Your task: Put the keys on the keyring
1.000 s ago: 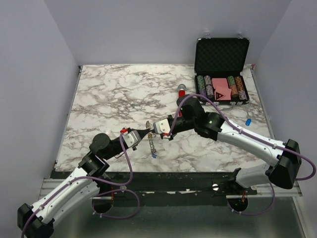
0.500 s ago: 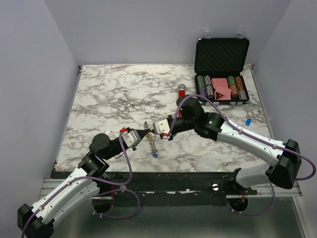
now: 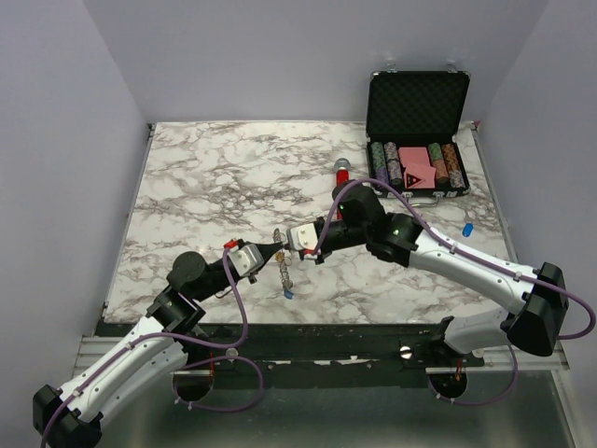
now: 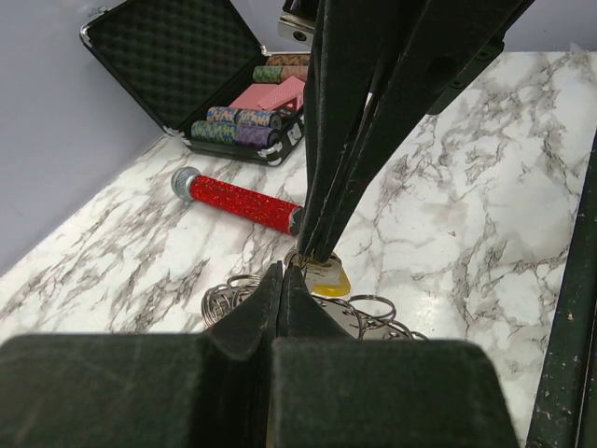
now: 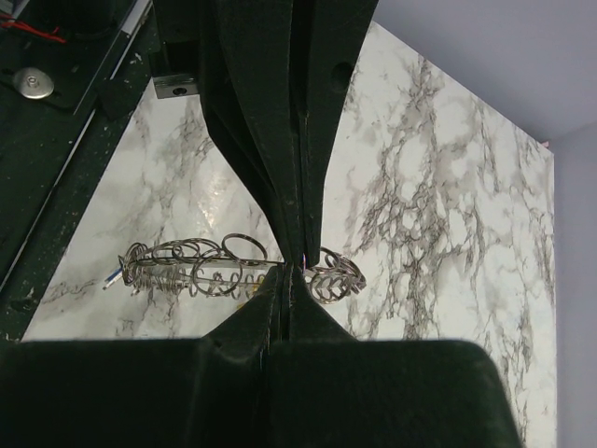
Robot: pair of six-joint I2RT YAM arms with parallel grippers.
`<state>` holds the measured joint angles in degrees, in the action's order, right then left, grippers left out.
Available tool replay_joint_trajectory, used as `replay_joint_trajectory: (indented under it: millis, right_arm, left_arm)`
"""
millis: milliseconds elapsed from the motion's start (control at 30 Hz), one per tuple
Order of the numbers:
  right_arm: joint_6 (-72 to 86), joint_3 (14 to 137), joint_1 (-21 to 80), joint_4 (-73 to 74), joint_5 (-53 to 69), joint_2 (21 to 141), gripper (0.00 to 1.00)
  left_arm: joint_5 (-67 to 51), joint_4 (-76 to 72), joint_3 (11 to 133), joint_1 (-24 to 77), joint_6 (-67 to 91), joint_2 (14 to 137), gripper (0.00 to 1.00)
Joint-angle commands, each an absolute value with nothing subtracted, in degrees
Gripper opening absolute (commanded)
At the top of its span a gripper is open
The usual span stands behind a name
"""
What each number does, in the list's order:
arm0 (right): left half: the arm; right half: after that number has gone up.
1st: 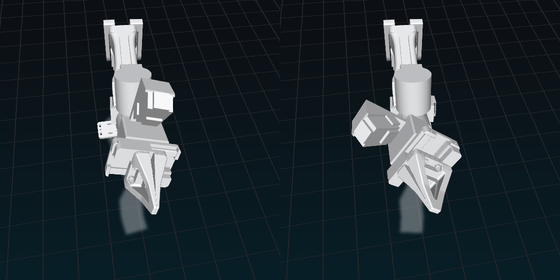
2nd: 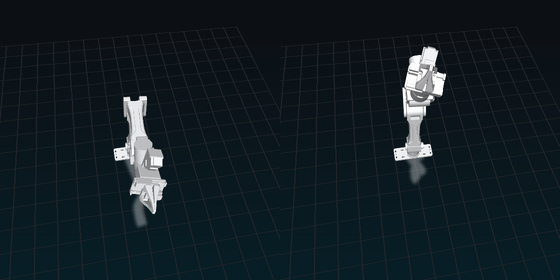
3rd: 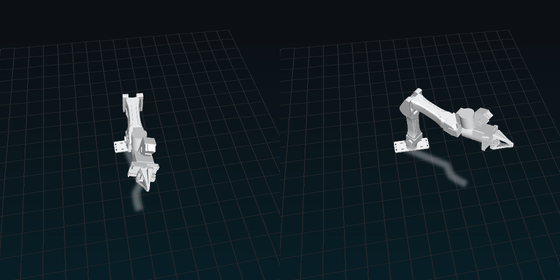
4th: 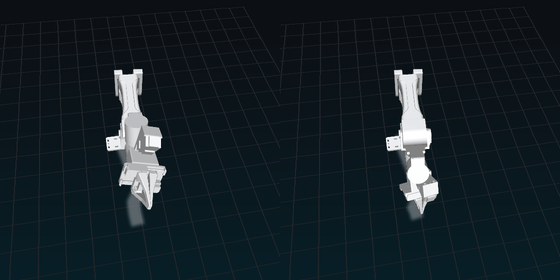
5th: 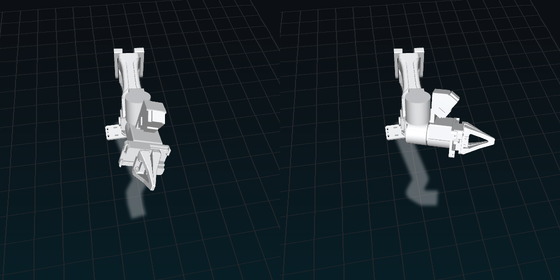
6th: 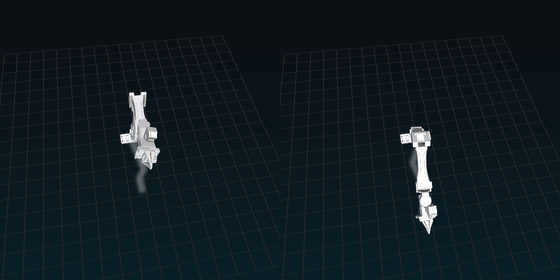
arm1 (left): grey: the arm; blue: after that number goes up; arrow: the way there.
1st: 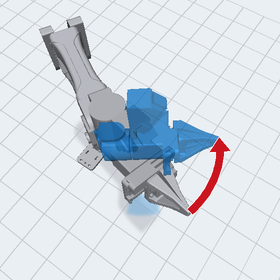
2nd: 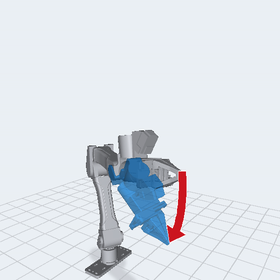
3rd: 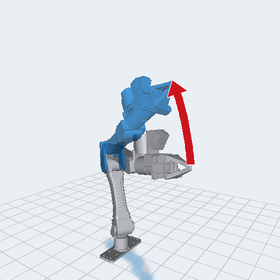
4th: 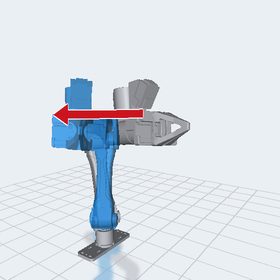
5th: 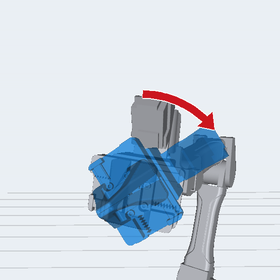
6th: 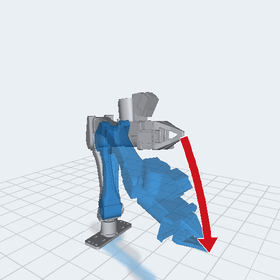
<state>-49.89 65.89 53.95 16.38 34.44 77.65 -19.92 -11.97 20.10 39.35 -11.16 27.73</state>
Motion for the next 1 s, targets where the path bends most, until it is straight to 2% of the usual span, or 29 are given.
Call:
replay_joint_trajectory:
  millis: [0, 967]
  right_arm:
    - [-46.5, 63.9, 53.9, 18.5, 30.9, 77.4, 0.0]
    - [-39.0, 62.2, 54.0, 12.4, 32.7, 76.6, 0.0]
  left_arm:
    - [-18.3, -21.0, 20.9, 38.9, -10.8, 26.4, 0.0]
    - [-13.0, -23.2, 20.7, 38.9, -6.8, 27.8, 0.0]
